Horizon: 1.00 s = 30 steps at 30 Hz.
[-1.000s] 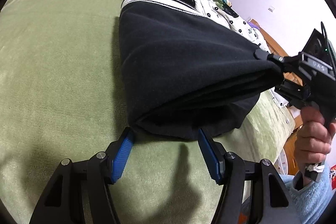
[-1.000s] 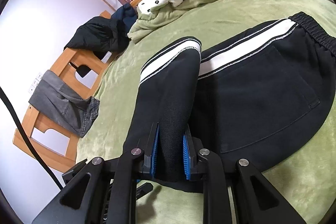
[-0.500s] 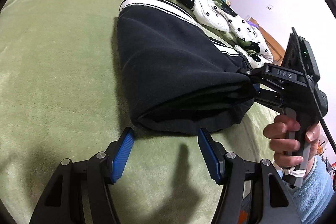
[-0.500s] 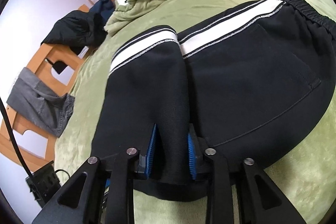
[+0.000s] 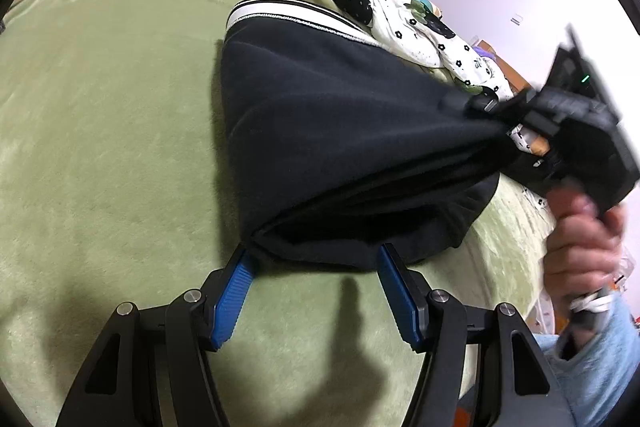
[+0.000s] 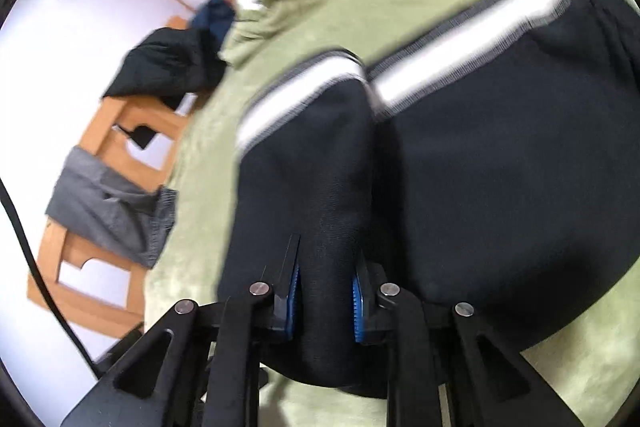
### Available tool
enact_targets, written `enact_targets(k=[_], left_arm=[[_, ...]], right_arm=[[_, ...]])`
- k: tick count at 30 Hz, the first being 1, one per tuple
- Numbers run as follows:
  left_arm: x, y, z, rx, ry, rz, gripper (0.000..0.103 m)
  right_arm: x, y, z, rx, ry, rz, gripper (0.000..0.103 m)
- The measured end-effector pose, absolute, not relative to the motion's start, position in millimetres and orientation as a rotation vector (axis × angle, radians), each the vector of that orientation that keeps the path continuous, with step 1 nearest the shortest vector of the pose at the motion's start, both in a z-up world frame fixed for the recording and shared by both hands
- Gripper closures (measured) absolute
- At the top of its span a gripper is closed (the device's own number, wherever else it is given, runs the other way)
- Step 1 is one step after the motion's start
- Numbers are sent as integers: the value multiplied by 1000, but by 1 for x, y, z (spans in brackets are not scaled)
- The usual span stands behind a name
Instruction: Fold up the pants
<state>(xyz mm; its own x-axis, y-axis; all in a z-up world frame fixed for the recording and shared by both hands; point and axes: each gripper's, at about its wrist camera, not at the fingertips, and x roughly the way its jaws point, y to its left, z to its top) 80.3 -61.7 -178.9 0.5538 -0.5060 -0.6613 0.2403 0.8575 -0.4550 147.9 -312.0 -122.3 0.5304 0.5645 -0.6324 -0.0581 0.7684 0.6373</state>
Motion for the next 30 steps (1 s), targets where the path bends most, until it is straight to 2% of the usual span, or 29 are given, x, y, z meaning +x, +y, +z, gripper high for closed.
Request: enact_targets(k=[7, 30], left_arm=[[82, -90, -183, -317, 857, -384, 42], [73, -146, -181, -163, 836, -252, 42]], right_arm=[[154, -314, -74, 483, 885, 480, 84], [170, -430, -56, 416, 750, 396, 86]])
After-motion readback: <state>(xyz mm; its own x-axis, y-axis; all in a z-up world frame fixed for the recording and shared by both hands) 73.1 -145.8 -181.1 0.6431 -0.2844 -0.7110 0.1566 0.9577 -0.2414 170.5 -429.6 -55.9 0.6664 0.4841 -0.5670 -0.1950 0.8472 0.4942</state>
